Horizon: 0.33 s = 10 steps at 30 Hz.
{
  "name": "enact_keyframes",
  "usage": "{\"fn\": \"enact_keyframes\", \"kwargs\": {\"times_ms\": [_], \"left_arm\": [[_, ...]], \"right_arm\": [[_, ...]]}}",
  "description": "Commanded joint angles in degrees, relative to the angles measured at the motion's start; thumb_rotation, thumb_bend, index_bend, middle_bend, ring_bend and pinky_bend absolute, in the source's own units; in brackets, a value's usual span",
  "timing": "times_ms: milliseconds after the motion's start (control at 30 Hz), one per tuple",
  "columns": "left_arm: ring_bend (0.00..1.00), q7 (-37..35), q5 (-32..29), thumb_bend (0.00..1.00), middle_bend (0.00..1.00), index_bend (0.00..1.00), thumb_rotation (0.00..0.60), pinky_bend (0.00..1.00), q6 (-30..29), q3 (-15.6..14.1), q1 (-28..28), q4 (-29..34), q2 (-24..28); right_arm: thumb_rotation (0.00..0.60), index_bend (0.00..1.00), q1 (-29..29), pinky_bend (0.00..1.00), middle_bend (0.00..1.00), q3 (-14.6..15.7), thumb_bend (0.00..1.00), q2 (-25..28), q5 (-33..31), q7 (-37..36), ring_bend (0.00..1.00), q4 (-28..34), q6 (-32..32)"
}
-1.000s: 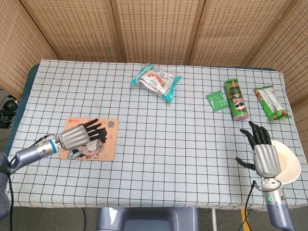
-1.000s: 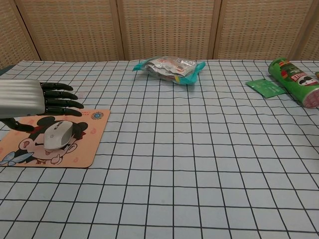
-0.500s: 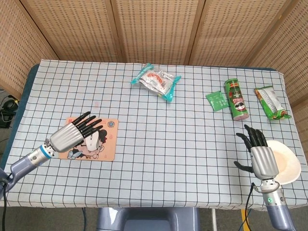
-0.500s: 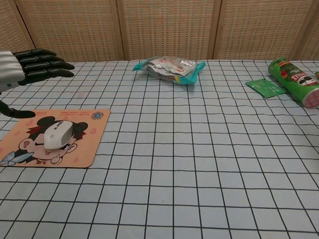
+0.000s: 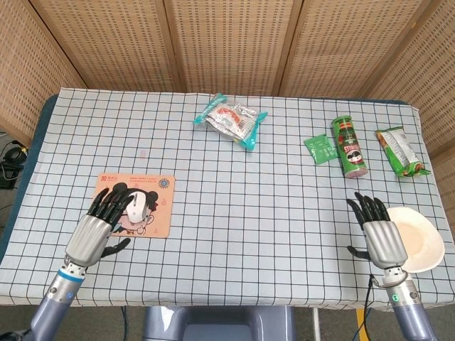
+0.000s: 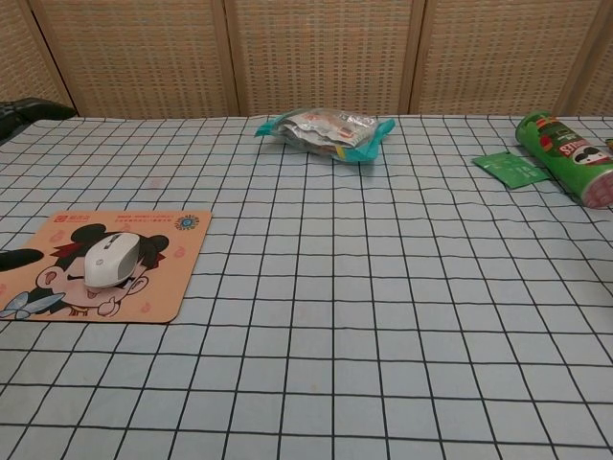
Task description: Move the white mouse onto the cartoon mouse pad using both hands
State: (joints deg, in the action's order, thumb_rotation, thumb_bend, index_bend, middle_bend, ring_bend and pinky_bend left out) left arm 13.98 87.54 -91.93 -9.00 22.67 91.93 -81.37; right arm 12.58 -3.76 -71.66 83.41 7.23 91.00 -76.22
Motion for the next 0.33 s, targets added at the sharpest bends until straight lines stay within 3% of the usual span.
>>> {"fn": "enact_keyframes", "kwargs": {"times_ms": [33,333], "left_arm": [[0.00,8.58,-4.83,0.19,0.00,0.00,0.600,0.00,-1.64,1.02,-6.60,7.30,2.50],[0.00,7.17,-3.89,0.19,0.00,0.00,0.600,0.00,-1.69,2.79,-9.38,4.92,2.88]], "right_arm": [[0.600,0.05,-0.31,0.00,0.00,-0.14,0.17,-0.73,-0.52,1.14,0.00,0.01,-0.70],[0.600,0.00,-1.73,0.00,0.00,-2.82,0.17,-4.71,-1.03,1.73,0.00,-2.81,-6.81]]}}
